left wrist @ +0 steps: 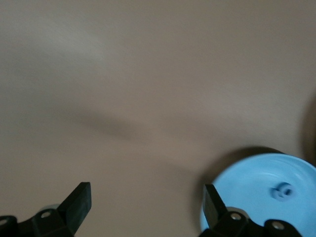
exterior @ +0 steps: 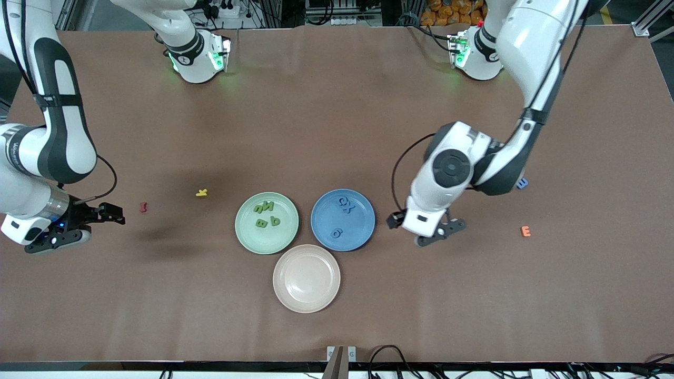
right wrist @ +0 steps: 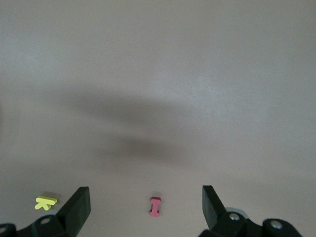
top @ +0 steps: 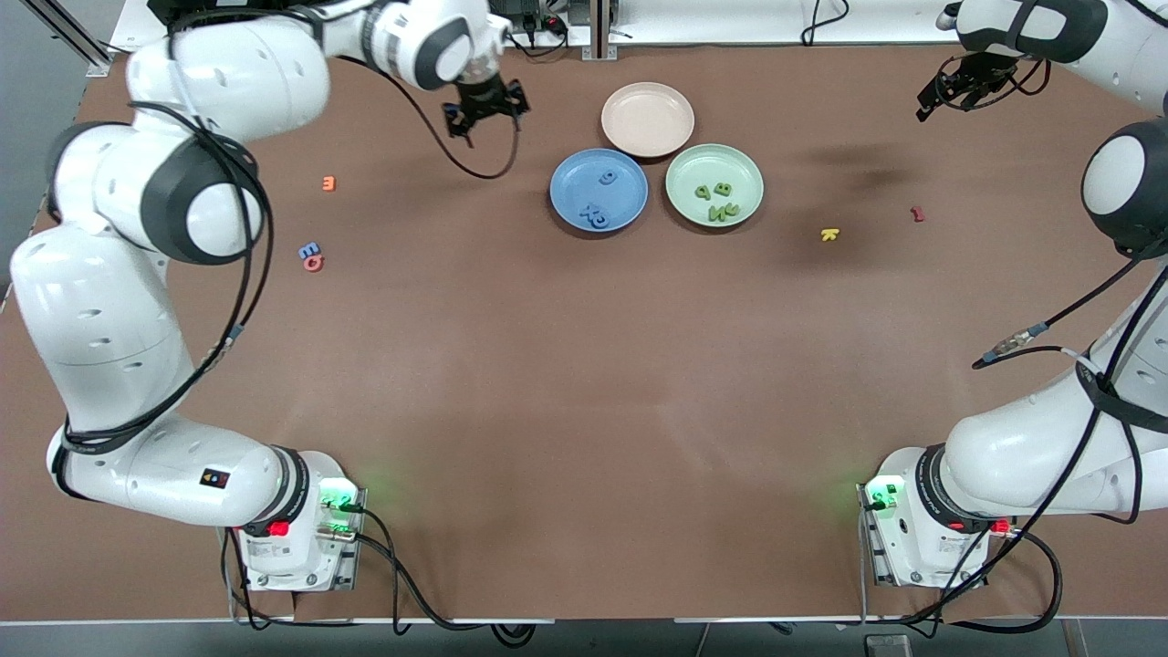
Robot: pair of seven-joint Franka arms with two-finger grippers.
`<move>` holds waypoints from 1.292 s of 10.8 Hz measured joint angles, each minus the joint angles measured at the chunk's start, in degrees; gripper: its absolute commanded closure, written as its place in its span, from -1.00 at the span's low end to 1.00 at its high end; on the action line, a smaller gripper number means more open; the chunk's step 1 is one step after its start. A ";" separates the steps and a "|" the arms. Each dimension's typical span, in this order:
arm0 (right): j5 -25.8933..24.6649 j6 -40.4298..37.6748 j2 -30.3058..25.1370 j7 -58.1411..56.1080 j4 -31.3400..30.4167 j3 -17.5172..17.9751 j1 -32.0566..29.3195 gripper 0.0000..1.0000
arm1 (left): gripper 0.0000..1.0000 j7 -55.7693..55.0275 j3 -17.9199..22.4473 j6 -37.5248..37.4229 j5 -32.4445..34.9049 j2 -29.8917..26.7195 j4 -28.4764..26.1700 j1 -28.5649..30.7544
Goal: Sort letters by color into matching plates
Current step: 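Move the left gripper to the blue m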
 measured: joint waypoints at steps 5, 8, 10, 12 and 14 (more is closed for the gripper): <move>0.02 0.00 0.00 0.01 0.05 -0.04 -0.09 -1.00 | -1.00 12.15 -0.78 -2.22 0.00 -6.04 -6.12 9.12; 0.03 0.00 0.00 0.05 0.32 -0.05 -0.28 -1.00 | -1.00 22.21 -3.12 -2.34 -0.01 -10.49 -12.85 18.96; 0.04 0.00 0.00 0.19 0.59 -0.06 -0.61 -1.00 | -1.00 24.41 -4.75 -2.34 -0.01 -12.26 -15.94 24.45; 0.11 0.00 0.00 3.00 0.90 -0.03 -0.73 -1.00 | -1.00 23.99 -4.96 -2.33 -0.01 -13.28 -18.59 25.86; 0.14 -0.02 0.00 10.65 1.54 0.33 -0.44 -1.00 | -1.00 21.49 -3.91 -1.41 -0.01 -15.11 -22.27 26.60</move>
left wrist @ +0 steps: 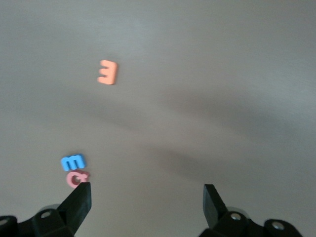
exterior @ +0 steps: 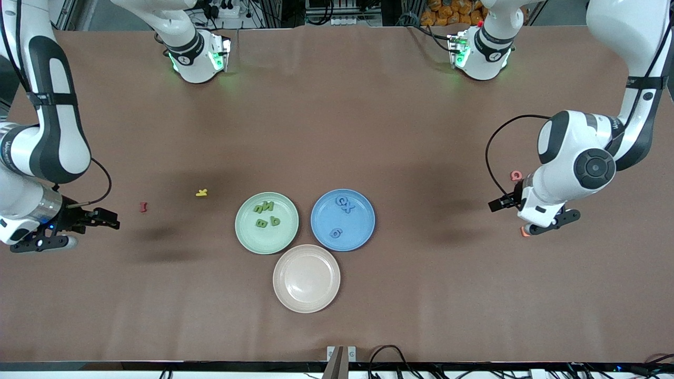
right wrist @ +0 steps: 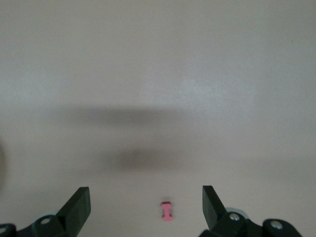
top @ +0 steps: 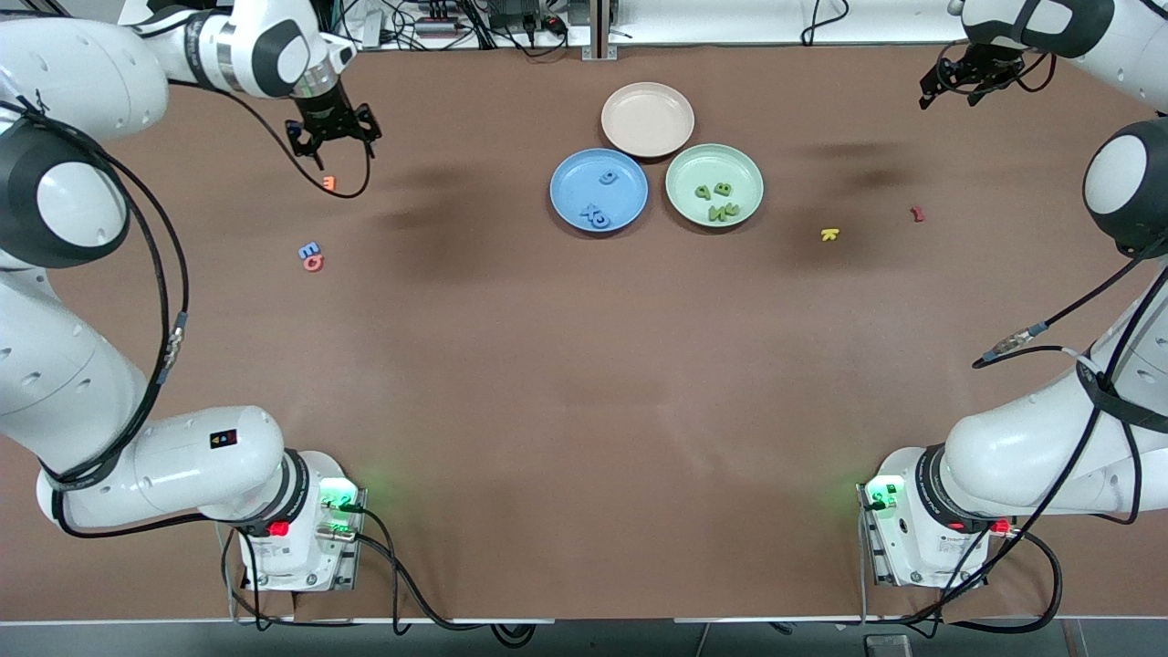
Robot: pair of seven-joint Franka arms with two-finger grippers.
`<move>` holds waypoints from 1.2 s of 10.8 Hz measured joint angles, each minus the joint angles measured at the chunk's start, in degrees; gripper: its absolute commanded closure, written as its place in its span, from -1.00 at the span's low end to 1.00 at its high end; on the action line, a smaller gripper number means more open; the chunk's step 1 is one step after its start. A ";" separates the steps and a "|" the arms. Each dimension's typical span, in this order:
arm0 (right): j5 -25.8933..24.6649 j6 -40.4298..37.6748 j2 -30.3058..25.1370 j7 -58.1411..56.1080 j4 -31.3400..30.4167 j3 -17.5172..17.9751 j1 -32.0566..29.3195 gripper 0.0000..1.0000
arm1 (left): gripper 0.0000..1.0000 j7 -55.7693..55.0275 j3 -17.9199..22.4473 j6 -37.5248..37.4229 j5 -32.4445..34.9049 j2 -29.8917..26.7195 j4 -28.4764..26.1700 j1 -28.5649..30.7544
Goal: Sort letters by color into matching plates
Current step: 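Move the left gripper to the blue m, then lower the left gripper and close it on the blue m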
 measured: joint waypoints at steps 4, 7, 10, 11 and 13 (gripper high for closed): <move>-0.07 -2.33 -0.66 13.55 1.47 0.47 2.68 -1.00 | -1.00 -1.97 5.11 13.47 0.00 -1.77 -9.84 3.39; -0.26 -7.74 -4.71 17.30 2.37 0.47 4.43 -1.00 | -1.00 -1.96 5.49 26.22 0.00 -1.73 -18.76 9.12; -1.67 -13.85 -10.85 17.39 2.62 0.42 4.57 -1.00 | -1.00 -3.09 5.49 29.99 0.00 -1.40 -22.37 10.29; -1.94 -16.02 -12.97 17.42 2.65 0.42 4.61 -1.00 | -1.00 -4.48 5.49 30.41 0.00 -0.96 -22.90 10.28; -2.86 -20.48 -17.20 19.68 2.72 0.47 4.89 -1.00 | -1.00 -5.65 5.49 30.64 0.00 -0.07 -23.65 10.31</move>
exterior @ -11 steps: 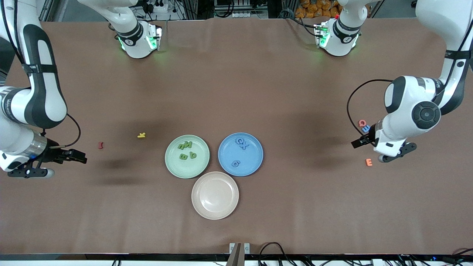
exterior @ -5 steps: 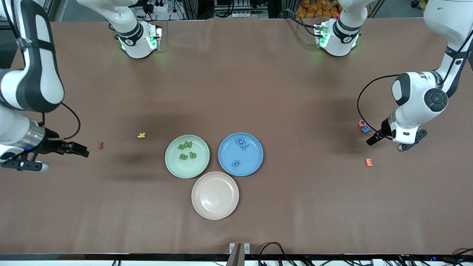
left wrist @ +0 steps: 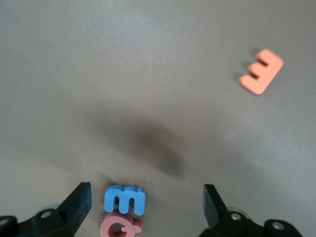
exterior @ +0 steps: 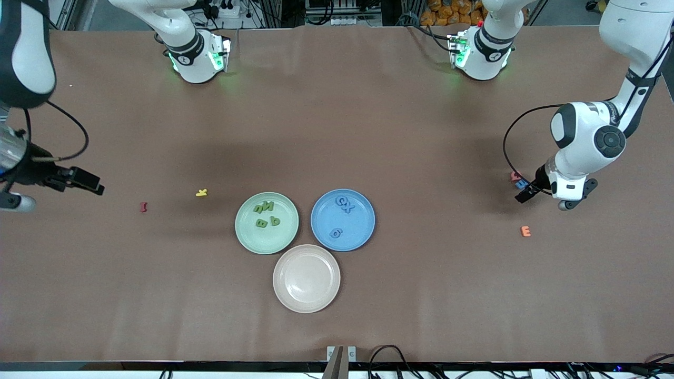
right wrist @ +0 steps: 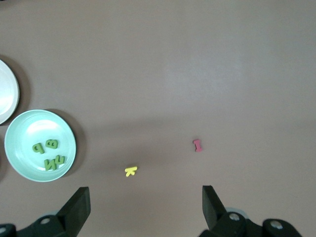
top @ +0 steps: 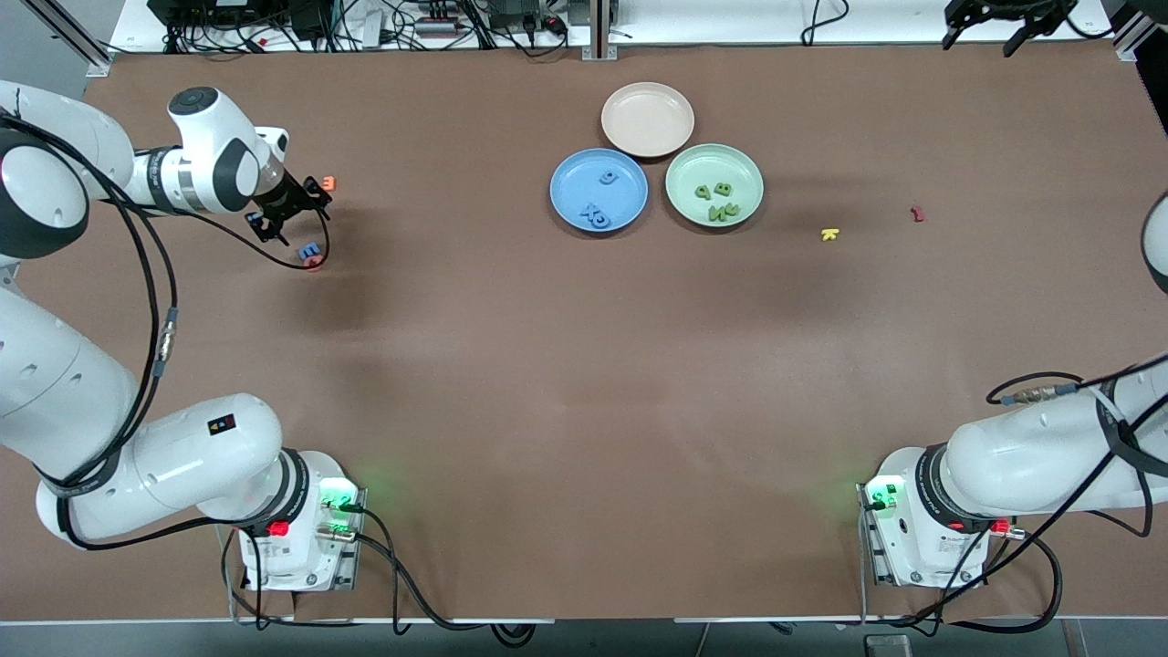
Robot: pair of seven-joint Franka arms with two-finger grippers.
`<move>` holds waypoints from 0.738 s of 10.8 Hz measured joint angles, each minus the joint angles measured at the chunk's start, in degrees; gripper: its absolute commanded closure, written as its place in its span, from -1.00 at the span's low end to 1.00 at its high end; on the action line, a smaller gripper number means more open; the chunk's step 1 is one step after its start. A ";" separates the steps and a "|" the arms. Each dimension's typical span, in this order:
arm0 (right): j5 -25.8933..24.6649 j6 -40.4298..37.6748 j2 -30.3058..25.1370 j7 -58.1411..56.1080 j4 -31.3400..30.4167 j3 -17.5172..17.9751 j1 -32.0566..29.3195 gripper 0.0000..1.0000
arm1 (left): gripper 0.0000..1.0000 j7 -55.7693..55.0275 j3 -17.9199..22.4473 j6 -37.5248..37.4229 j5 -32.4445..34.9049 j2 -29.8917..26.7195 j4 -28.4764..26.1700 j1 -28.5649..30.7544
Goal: Sort letters by color into matching plates
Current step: 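Lower the left gripper and close it on the blue m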
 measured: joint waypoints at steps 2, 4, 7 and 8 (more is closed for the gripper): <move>-2.09 -5.58 -3.32 5.65 2.02 0.44 1.75 -1.00 | -1.00 -0.34 0.02 0.06 0.00 0.34 -0.97 0.32; -3.03 -11.80 -4.55 9.99 6.89 1.11 3.93 -1.00 | -1.00 -0.35 0.07 0.09 0.00 0.40 -2.03 0.56; -3.40 -13.95 -5.33 10.68 8.72 1.50 4.18 -1.00 | -1.00 -0.35 0.87 0.16 2.68 0.44 -2.84 0.65; -4.54 -13.95 -5.32 10.69 8.69 1.49 4.17 -1.00 | -1.00 -0.35 0.98 0.18 2.78 0.46 -2.90 0.67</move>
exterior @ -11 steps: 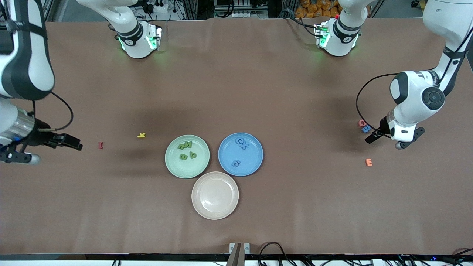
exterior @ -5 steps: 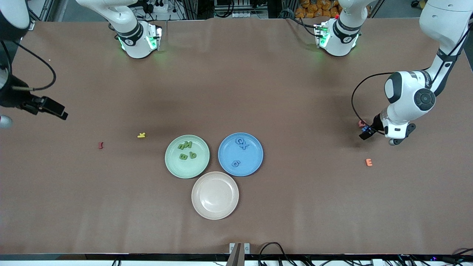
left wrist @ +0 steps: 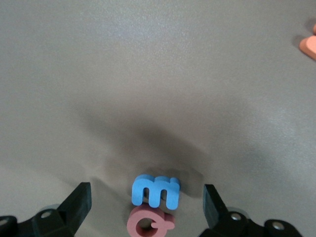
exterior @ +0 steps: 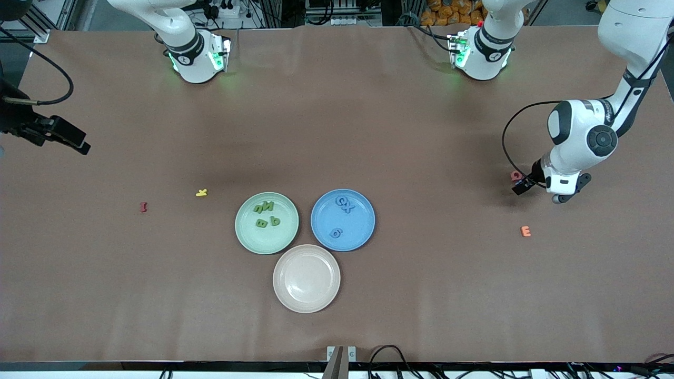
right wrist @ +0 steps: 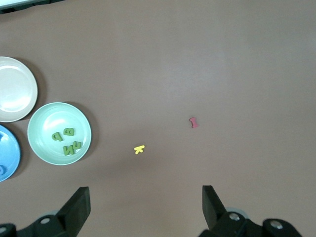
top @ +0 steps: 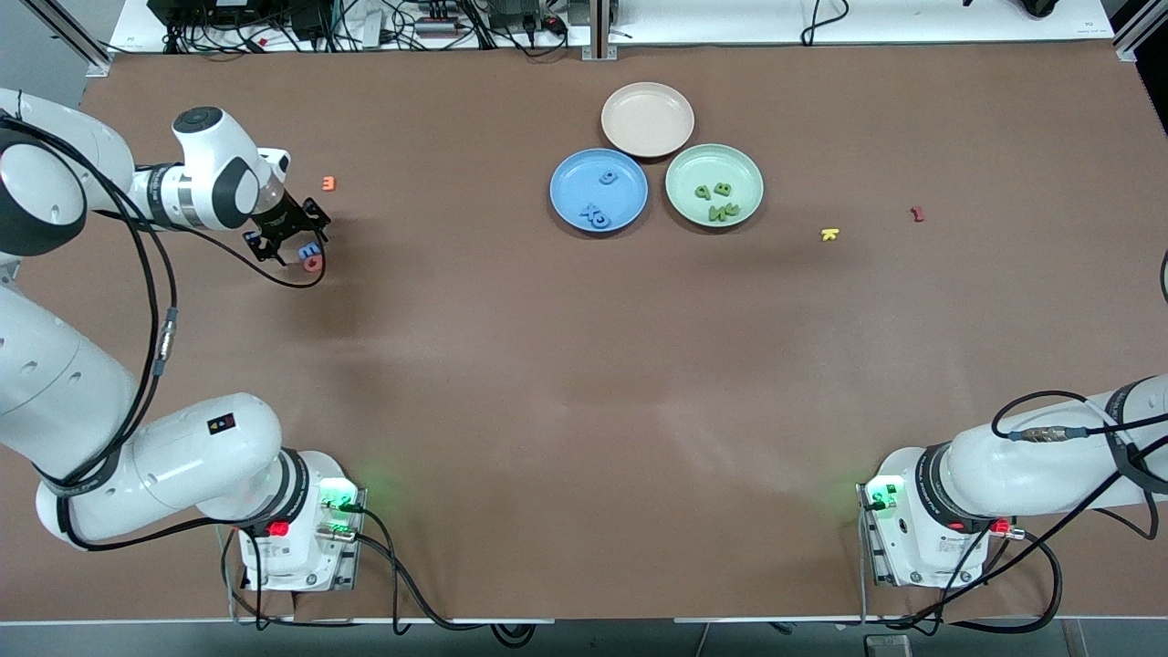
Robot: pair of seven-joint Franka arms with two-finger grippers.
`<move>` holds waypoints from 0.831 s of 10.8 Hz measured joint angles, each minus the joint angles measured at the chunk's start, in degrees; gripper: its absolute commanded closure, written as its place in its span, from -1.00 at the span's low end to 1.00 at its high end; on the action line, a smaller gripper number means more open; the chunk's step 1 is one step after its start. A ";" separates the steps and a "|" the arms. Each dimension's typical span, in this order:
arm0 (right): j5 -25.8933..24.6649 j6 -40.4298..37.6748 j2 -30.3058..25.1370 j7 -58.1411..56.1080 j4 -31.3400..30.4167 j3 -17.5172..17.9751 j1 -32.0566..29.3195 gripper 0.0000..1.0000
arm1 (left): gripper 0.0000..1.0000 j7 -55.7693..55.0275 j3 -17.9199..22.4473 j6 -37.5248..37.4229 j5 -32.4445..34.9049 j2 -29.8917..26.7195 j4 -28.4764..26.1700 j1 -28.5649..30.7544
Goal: Sort letters by color into matching plates
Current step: 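Lower the left gripper and close it on the blue m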
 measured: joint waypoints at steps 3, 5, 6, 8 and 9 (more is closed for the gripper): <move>-1.97 -0.12 0.00 0.00 -0.02 0.19 0.22 -1.00 | -1.00 0.00 0.00 0.18 0.07 0.24 -0.05 0.00; -2.06 -0.15 0.03 -0.01 -0.03 0.34 0.42 -1.00 | -1.00 0.00 0.01 1.52 0.22 1.14 -0.09 0.00; -2.05 -0.16 0.05 -0.07 -0.08 0.55 0.43 -1.00 | -1.00 0.00 0.02 2.06 0.24 1.47 -0.09 0.00; -1.92 -0.16 0.07 -2.00 -0.20 1.10 0.44 -1.00 | 0.33 0.00 0.02 2.18 0.28 1.50 -0.10 0.00; -1.66 -0.21 0.08 -3.36 -0.23 1.10 0.37 -1.00 | 0.80 0.00 -0.01 2.35 0.32 1.50 -0.09 0.00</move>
